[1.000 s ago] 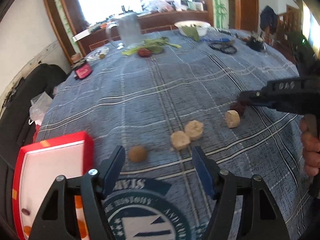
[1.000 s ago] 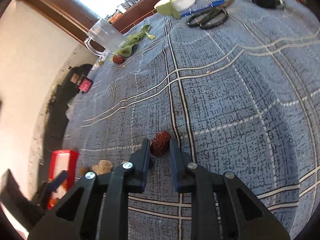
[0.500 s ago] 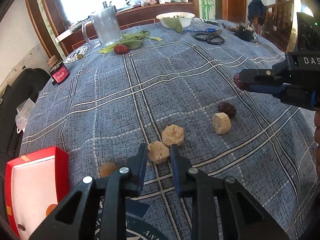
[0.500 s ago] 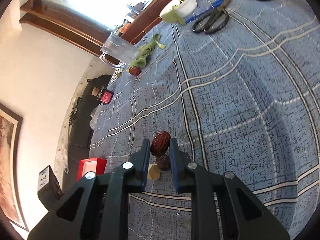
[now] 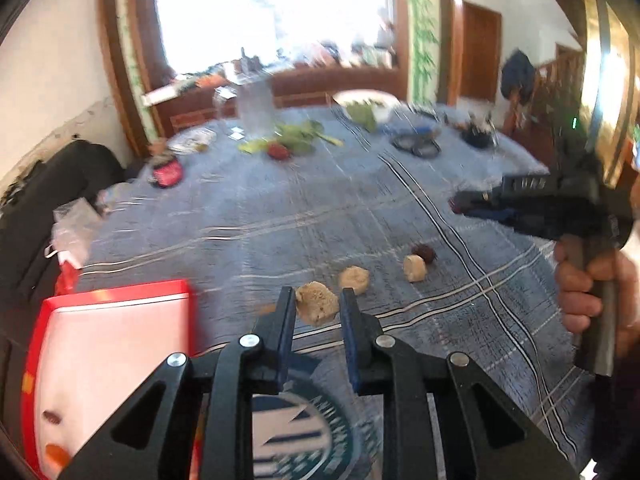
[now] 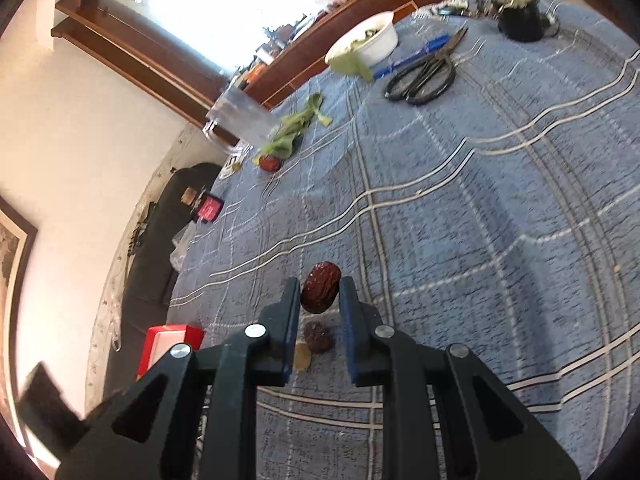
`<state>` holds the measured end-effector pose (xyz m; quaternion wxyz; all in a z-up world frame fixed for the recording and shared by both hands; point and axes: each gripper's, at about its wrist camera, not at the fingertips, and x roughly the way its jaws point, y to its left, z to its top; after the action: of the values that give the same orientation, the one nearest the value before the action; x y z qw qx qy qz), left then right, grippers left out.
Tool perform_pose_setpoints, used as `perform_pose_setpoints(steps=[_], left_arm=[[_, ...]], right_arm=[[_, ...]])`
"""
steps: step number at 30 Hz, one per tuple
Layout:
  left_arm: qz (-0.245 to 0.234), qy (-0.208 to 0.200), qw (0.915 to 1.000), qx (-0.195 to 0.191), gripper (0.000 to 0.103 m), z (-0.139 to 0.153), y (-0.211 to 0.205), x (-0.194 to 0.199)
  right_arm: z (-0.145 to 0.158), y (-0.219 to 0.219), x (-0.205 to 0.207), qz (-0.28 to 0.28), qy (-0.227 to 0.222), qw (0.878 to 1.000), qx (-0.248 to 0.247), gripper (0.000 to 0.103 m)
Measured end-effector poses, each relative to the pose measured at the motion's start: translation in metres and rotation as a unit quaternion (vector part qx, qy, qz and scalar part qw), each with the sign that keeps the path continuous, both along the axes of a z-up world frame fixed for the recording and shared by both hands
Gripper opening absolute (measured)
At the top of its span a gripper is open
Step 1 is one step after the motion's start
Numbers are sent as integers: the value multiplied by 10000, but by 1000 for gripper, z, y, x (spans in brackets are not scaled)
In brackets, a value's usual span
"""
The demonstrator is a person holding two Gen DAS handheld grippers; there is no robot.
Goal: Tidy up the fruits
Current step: 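Grasp a beige lump with the left tool while the right tool grasps a red date, then carry the beige lump and red date over the tray with both tools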
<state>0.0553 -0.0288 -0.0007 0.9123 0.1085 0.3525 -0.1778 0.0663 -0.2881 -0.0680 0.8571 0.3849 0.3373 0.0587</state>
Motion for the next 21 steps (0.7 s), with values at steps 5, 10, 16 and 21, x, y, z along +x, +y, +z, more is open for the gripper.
perform_pose_setpoints(steps=[5,10,16,21], left_arm=[[633,-378,9973,-48,21,25,63,-18],[1189,-537,9914,-34,21,29,120,-23],[1515,-342,9878,-138,21,10,160,-22],[1745,-174,9844,-111,21,-6,188,-29]], right_arm=[[0,1,-4,-201,-68,9992,-343,21],[10,21,-12,-84,-119,9992,-365,21],[49,113,-22,869,-533,9930,-602,22],[69,206,-26,1827,-788,9771,-753,22]])
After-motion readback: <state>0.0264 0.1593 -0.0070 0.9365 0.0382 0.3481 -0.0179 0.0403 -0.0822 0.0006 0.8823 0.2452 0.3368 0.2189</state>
